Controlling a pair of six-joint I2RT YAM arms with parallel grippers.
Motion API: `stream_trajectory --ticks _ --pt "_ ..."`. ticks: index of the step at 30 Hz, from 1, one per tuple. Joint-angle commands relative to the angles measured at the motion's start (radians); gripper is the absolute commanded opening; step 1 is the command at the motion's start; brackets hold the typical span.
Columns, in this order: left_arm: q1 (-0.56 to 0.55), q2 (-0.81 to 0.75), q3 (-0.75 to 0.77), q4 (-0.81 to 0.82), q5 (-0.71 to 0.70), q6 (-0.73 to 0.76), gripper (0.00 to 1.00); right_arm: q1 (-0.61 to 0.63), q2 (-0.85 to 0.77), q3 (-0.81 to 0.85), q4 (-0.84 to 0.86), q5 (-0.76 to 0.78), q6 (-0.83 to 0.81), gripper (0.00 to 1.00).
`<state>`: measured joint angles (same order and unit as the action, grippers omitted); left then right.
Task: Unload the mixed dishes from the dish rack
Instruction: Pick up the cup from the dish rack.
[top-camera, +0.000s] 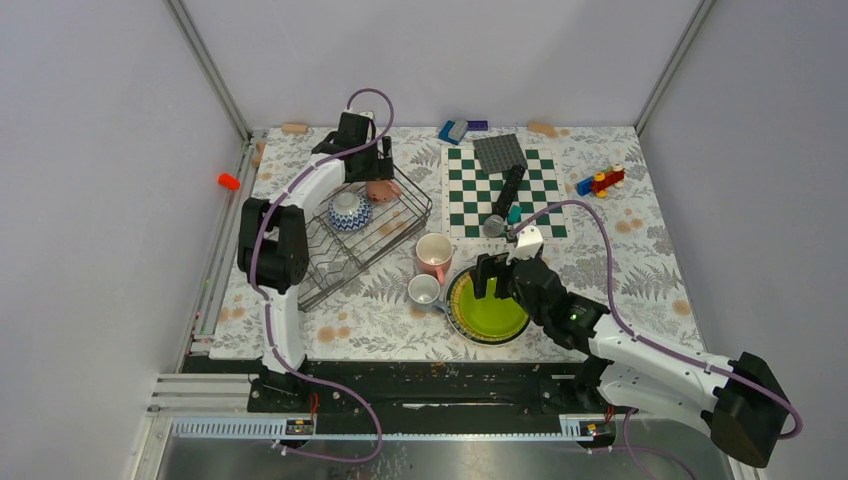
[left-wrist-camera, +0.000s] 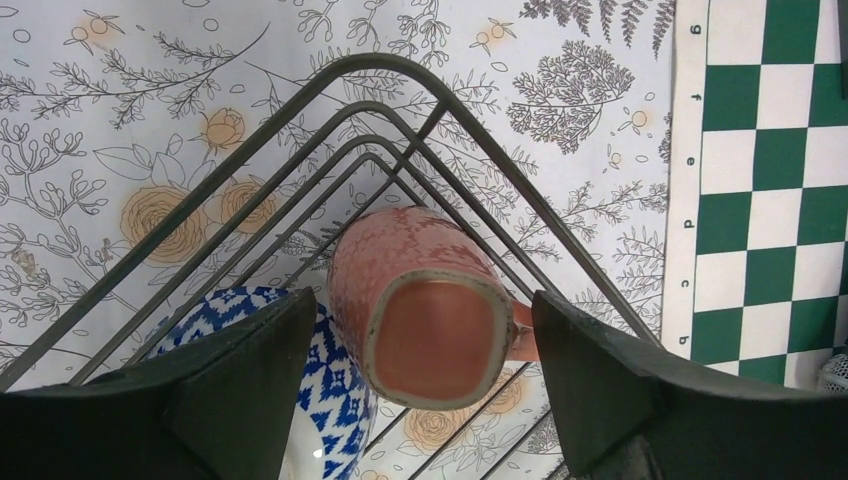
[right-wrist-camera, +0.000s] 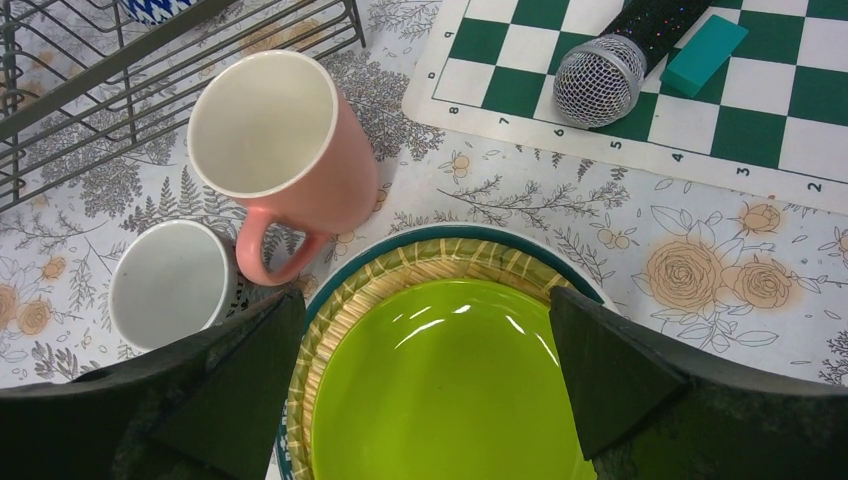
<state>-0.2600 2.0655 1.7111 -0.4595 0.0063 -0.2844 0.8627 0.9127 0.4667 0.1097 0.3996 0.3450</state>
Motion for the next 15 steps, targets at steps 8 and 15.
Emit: stream_trajectory --ticks 8,15 --pt "0.004 0.054 0.092 -0.037 0.02 0.005 0.71 -0.012 0.03 0.042 0.015 0.013 -0.009 0.99" --pt "0.004 0.053 0.098 -0.056 -0.002 -0.005 0.57 -0.014 0.033 0.042 0.013 0.019 -0.009 1.0"
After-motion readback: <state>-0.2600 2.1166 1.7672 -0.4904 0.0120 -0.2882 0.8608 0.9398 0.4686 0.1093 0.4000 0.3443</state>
